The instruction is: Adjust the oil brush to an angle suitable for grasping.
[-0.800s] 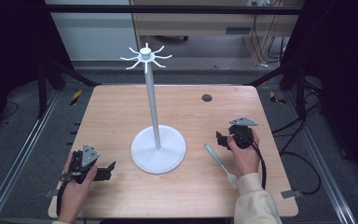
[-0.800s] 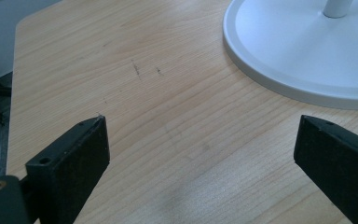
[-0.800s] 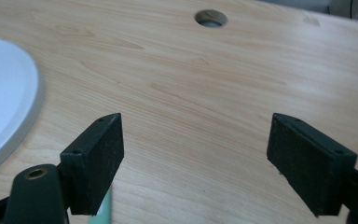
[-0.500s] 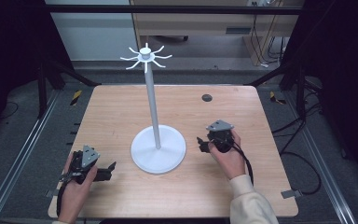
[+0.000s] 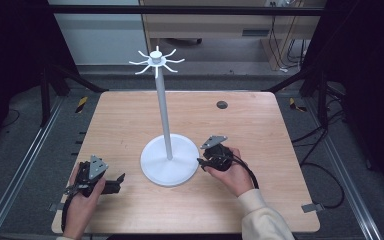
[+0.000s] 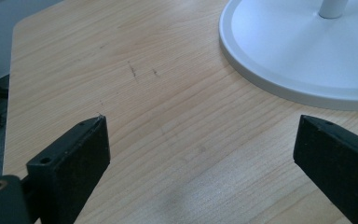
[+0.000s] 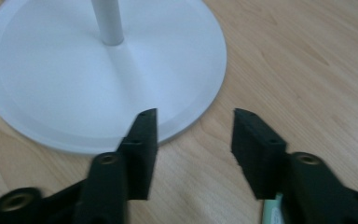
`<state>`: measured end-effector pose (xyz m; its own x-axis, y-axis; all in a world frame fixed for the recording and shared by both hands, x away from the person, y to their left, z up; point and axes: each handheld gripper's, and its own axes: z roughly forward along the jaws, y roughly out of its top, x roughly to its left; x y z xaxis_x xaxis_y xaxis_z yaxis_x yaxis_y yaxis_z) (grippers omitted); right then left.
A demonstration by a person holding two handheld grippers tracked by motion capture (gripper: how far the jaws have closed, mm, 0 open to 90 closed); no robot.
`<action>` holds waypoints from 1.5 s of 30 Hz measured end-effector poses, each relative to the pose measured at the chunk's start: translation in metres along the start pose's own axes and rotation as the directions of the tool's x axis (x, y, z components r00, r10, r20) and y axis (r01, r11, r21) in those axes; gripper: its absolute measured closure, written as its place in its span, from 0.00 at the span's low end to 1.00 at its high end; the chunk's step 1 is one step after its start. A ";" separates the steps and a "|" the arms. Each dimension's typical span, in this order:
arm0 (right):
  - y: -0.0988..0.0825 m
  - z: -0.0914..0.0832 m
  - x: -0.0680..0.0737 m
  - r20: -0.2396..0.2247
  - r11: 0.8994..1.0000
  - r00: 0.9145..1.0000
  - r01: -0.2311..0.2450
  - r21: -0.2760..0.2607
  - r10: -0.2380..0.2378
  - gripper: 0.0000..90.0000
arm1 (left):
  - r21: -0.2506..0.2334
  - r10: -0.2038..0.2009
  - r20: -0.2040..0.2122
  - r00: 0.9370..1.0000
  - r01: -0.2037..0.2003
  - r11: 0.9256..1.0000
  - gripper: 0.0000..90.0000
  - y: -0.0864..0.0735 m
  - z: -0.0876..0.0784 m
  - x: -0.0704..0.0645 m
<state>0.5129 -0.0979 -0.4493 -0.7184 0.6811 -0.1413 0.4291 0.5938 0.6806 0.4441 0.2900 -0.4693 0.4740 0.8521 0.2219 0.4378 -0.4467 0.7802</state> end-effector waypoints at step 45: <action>-0.028 0.015 -0.041 0.068 0.954 0.980 -0.199 0.225 0.188 1.00 | 0.015 0.026 0.016 1.000 -0.026 1.000 0.04 0.001 0.002 -0.004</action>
<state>0.5384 -0.1359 -0.4737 -0.5857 0.8084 -0.0591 0.6755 0.5271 0.5155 0.4437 0.2858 -0.4707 0.4975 0.8357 0.2326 0.4364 -0.4729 0.7655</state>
